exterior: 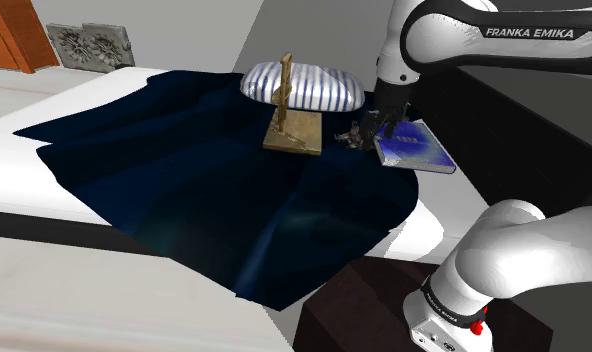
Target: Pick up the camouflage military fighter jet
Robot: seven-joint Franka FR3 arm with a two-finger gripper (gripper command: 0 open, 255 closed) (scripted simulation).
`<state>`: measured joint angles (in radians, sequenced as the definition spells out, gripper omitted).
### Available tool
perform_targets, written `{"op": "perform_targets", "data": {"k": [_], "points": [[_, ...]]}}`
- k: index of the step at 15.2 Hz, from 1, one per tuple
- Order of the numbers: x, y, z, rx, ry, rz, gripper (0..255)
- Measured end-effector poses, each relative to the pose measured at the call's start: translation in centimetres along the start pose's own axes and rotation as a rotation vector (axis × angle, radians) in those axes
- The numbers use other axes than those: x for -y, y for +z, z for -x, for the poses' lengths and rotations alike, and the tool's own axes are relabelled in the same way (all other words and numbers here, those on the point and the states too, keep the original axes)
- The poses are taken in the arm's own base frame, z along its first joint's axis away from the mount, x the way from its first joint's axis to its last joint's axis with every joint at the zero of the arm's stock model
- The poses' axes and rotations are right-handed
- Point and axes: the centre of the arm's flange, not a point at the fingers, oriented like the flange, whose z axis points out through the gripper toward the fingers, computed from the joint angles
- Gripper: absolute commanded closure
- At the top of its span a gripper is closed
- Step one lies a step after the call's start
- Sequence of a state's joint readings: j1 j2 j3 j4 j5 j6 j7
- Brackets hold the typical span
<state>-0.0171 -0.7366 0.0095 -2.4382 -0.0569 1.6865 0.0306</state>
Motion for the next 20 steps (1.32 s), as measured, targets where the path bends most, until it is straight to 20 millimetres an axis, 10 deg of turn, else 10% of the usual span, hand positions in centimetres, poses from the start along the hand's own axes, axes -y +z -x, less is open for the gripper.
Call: {"op": "perform_targets", "data": {"k": [7,20], "points": [[-2.7,1.7,-5.4,-0.005,0.108,-0.008,0],[-14.0,7.2,-17.3,-0.021,0.393,-0.029,0]]}}
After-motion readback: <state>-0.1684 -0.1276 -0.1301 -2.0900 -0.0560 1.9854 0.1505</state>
